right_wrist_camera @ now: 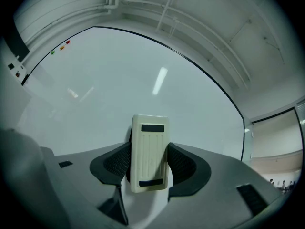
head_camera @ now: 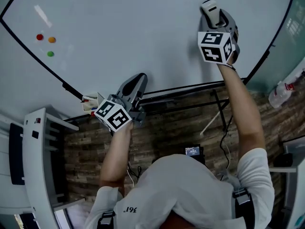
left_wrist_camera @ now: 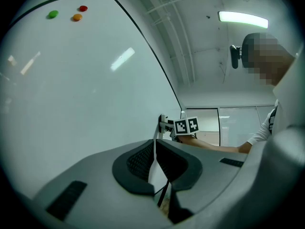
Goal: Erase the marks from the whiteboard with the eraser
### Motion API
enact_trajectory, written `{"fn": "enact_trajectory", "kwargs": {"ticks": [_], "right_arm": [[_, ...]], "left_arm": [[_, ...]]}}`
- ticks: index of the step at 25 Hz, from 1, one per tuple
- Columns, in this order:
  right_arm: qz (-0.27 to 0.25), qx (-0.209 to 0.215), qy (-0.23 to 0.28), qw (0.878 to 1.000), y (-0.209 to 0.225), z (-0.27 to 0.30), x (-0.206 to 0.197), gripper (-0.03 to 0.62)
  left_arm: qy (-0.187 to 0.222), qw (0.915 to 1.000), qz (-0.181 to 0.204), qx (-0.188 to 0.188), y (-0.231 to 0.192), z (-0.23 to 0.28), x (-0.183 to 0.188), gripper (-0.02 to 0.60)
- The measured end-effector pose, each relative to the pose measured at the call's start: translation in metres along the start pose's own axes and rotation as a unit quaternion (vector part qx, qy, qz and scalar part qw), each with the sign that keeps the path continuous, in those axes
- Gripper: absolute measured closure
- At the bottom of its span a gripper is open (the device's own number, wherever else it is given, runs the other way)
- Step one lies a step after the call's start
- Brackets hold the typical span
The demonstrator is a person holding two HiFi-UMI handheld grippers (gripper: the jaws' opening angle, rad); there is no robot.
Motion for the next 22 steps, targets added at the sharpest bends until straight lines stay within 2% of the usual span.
{"fn": "enact_trajectory", "kwargs": {"ticks": [10, 15, 18, 22], "right_arm": [[0.006, -0.01, -0.028, 1.0, 0.019, 0.001, -0.019, 0.338], [0.027, -0.028, -0.05, 0.998, 0.039, -0.003, -0.032, 0.338], [0.039, -0.037, -0.044, 0.998, 0.044, -0.014, -0.03, 0.338], [0.037, -0.016, -0.018, 0.999, 0.02, -0.024, -0.012, 0.338]], "left_arm": [[0.003, 1.0, -0.002, 0.006, 0.0, -0.003, 0.002, 0.569], [0.005, 1.0, 0.0, -0.005, 0.004, 0.0, 0.0, 0.569], [0.004, 1.0, 0.0, 0.0, 0.003, -0.002, -0.001, 0.569], [0.007, 1.0, 0.0, 0.006, -0.003, -0.007, 0.0, 0.568]]}}
Point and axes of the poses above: the fingertips, and each gripper's own axes: z forward along the fingers, y to its right, x out of its top, the point moved 4 cm from there along -z, backward along the fingers, and after that the axes turned 7 degrees about x, right-handed, at the moved point
